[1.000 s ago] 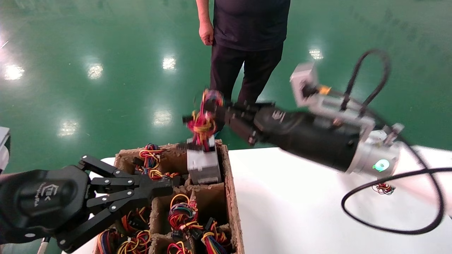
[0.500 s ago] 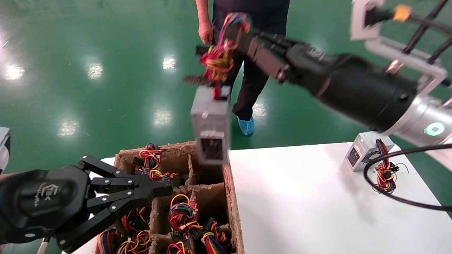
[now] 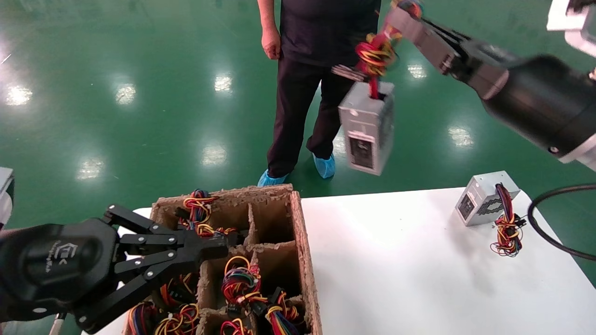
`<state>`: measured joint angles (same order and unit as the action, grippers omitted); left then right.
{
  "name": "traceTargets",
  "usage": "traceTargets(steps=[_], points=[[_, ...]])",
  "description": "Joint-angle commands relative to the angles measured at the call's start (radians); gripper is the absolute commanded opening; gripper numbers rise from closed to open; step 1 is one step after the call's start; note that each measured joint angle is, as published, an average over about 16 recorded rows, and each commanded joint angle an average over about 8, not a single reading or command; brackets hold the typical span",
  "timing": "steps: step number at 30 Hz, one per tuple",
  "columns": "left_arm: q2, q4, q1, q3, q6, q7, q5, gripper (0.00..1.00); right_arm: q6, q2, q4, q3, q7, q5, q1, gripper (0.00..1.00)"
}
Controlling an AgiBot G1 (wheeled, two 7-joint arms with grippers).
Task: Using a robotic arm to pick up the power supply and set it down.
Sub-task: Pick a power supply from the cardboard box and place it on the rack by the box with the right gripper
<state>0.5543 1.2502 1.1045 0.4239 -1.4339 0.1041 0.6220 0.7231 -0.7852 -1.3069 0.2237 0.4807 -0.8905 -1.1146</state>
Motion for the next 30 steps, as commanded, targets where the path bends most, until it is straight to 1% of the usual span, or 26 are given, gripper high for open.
traceTargets(steps=[1, 9, 20, 25, 30], points=[[0.0, 0.0, 0.0, 0.0, 0.0, 0.0, 0.0, 0.0, -0.035, 0.018, -0.002, -0.004, 0.012, -0.012, 0.021, 0.0], [0.0, 0.0, 0.0, 0.0, 0.0, 0.0, 0.0, 0.0, -0.184, 0.065, 0.002, 0.009, 0.082, -0.059, 0.114, 0.0], [0.0, 0.0, 0.0, 0.0, 0.0, 0.0, 0.0, 0.0, -0.408, 0.091, -0.004, 0.063, 0.174, -0.129, 0.226, 0.0], [0.0, 0.0, 0.0, 0.0, 0.0, 0.0, 0.0, 0.0, -0.481, 0.086, 0.014, 0.097, 0.213, -0.146, 0.245, 0.0], [0.0, 0.0, 0.0, 0.0, 0.0, 0.0, 0.0, 0.0, -0.536, 0.091, 0.014, 0.128, 0.252, -0.15, 0.265, 0.0]])
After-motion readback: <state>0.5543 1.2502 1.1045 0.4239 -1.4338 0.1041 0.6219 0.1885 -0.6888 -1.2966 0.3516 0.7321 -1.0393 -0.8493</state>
